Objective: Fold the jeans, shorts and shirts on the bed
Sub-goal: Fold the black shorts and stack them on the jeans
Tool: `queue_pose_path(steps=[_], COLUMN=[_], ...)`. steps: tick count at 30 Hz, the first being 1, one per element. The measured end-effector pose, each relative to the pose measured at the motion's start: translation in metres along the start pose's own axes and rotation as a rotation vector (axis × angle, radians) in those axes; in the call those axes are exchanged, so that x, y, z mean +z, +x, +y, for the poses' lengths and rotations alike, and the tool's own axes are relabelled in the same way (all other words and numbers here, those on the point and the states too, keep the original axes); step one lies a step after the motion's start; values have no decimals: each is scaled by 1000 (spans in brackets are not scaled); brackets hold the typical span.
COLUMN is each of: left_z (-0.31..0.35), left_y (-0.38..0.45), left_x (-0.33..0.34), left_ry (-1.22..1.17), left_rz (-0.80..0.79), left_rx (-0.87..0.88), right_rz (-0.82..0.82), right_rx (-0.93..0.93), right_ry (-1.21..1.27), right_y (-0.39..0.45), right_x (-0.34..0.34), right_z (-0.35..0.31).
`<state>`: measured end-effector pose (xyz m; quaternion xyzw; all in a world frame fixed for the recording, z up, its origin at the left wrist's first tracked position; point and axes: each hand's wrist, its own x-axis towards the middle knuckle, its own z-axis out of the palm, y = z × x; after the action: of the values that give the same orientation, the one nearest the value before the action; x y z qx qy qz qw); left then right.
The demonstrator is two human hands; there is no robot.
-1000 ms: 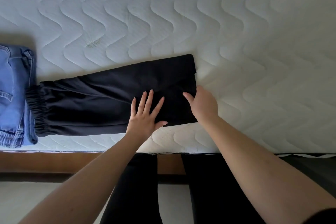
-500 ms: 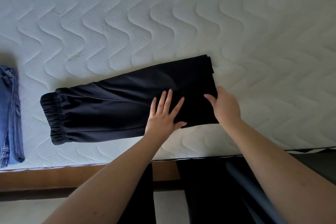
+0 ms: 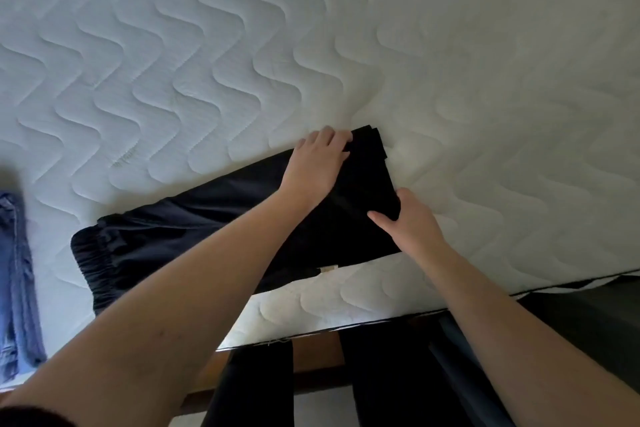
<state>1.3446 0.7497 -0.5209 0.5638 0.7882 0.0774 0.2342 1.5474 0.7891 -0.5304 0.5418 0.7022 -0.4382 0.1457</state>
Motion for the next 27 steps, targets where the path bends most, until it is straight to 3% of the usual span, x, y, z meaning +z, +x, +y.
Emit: queue_pose_path(steps=[5,8,18,27], left_z=[10,18,10,-34], left_y=[68,77,33,-36], left_x=[-20,-30,-75,-129], left_ry=[5,5,-91,-175], left_rz=[-390,-592,-396,-295], left_rx=[-88,-47,139,231], right_rz=[-97,-78,138,215], right_rx=[-41,-63,-197,-322], right_ry=[25,-7,-122,-87], right_y=[-6,-13,-52,-101], right_x=[-7,-9,-4,8], right_z=[6,5,-20,-93])
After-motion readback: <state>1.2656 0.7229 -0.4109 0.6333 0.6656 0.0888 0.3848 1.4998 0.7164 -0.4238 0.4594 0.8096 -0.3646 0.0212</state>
